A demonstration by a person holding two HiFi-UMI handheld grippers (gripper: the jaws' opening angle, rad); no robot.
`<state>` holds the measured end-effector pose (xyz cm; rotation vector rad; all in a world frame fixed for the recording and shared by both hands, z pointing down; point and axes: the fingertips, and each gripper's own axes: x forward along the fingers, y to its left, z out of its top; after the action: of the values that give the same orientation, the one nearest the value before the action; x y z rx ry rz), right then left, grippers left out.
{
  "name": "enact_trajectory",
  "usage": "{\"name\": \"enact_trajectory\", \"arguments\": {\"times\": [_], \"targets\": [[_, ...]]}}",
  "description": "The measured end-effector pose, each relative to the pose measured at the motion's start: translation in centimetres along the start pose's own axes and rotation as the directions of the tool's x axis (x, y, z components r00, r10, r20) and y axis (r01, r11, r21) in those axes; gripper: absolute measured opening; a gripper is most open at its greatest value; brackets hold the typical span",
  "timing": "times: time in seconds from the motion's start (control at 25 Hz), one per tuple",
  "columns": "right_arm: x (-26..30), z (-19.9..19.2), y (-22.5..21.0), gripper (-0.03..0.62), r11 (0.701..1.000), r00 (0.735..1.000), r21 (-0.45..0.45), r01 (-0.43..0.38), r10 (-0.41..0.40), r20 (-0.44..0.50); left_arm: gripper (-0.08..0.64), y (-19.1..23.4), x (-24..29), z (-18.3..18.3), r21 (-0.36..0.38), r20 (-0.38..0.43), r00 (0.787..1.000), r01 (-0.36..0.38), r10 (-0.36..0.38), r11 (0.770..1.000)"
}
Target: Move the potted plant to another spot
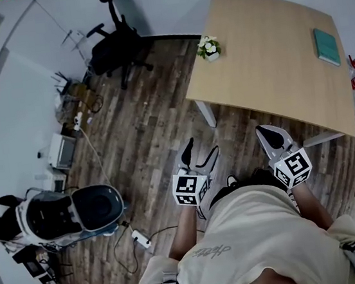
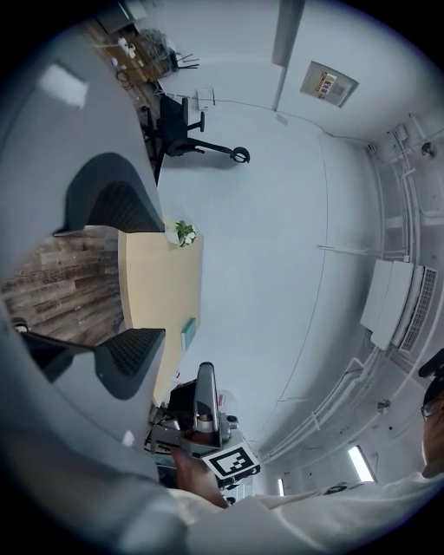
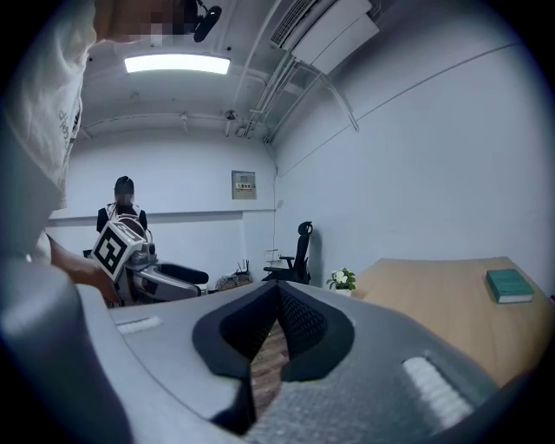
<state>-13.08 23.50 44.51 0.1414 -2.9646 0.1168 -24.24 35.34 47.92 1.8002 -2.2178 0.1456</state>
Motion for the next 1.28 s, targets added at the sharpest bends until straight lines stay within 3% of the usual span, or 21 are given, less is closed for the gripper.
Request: {"name": "enact_trajectory", "arguments": {"times": [0.4,0.6,0.76,1.04,1.28], "targets": [[1.3,-2.3,-0.6,0.003,1.000,0.996,0.028,-0.009,0.012,-0.094,0.359,0.4,2.6,-0.8,-0.045,-0.027,0.999,0.040,-0.041,0.998],[4.0,-3.3,-1.8,0.003,0.996,0.989,0.048,-0.077,0.083,-0.122,0.359,1.0,4.8,-1.3,-0.053,-0.090,0.996,0.024,-0.029,0.998],[7.5,-1.5,-4.1,0.003,0.992,0.988,0.022,-0.125,0.126,-0.091,0.356,2.4,7.4,1.5,-0.032,-0.078,0.997,0.011,-0.014,0.999],[10.5,0.7,-8.6,0.003,0.991,0.991,0.044,-0.130,0.131,-0.019,0.351,4.3,12.2,6.6,0.023,-0.034,0.999,0.002,-0.001,1.000],[11.8,-1.3,-13.2,0.003,0.990,0.992,0.081,-0.119,0.122,-0.036,0.348,4.7,16.2,7.4,0.028,-0.044,0.999,-0.008,0.009,1.000]]}}
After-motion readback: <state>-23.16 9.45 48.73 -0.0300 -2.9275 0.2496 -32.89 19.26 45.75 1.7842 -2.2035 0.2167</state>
